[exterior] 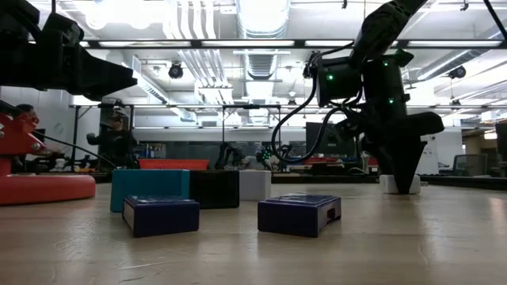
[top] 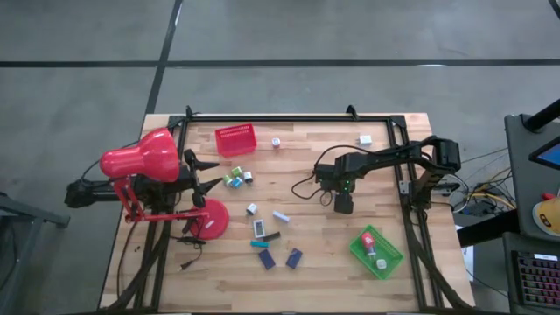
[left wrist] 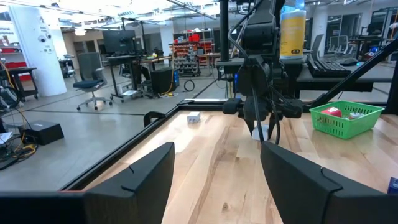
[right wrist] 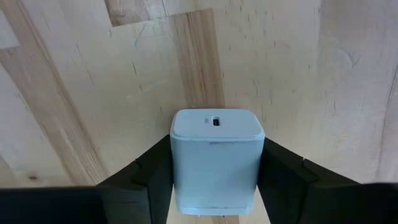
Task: Pick & Place Office items
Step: Put the bottom white charger adapter into the green bin
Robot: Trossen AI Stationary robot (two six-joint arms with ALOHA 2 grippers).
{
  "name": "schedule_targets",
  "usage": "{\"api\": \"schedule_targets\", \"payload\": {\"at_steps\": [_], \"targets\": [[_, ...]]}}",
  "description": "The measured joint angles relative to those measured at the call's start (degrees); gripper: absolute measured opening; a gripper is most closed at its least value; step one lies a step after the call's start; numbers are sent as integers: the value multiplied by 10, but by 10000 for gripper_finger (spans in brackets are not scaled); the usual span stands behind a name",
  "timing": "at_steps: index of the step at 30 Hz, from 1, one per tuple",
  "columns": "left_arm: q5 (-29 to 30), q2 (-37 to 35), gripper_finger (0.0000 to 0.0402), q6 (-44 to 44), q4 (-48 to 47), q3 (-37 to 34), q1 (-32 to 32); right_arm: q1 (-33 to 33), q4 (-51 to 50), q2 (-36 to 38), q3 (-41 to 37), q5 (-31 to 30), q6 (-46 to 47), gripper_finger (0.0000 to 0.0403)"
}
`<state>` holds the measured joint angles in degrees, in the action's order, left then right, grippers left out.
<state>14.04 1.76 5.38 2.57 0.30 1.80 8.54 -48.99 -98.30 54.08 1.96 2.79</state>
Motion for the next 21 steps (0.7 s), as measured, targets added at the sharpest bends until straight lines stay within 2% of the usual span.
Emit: {"api": "schedule_targets", "payload": {"at_steps": [12, 17, 21], "targets": [[0, 0, 245, 0, 0, 0, 0, 0, -8, 4, 2, 0, 11, 186], [0, 0, 245, 0, 0, 0, 0, 0, -56, 33, 26, -1, 77, 186], [0, 0, 245, 0, 0, 0, 0, 0, -79, 75, 29, -1, 169, 187]]}}
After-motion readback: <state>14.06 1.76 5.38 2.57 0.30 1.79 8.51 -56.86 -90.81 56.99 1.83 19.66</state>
